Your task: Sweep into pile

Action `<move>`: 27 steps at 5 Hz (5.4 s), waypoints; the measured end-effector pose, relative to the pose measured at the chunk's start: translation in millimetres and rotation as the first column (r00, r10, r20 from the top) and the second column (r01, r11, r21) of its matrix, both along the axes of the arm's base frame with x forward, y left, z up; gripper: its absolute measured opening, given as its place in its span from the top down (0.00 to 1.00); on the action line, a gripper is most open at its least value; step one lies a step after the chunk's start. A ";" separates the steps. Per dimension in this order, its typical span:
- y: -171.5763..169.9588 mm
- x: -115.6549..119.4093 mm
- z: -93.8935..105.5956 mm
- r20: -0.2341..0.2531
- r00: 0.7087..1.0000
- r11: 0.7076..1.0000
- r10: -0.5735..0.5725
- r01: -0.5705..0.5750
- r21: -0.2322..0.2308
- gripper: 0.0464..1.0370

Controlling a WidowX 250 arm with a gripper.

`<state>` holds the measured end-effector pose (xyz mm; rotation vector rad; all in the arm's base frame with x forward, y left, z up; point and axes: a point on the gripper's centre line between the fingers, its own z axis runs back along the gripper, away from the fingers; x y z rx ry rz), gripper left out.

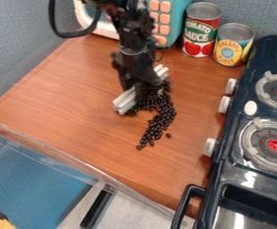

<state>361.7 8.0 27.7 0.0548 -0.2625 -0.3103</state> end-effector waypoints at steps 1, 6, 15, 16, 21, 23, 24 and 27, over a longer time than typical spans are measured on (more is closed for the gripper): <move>-11.2 -1.2 1.0 -0.004 1.000 1.000 -0.004 0.004 -0.017 0.67; 69.3 27.3 34.7 0.059 0.992 0.993 0.110 -0.113 0.042 0.67; -2.7 -12.8 -12.6 -0.023 1.000 1.000 0.016 -0.016 0.014 0.67; -16.9 -22.0 -12.4 -0.037 0.999 1.000 -0.008 0.008 0.000 0.67; -12.7 -24.2 9.7 -0.013 0.995 0.994 0.097 -0.098 -0.052 0.67; 35.7 2.5 40.2 0.060 0.984 0.986 0.168 -0.167 -0.027 0.67; 52.8 14.3 19.4 -0.014 0.986 0.986 0.166 -0.165 0.014 0.67; 53.9 37.0 -5.2 -0.110 0.994 0.999 0.027 -0.031 -0.034 0.67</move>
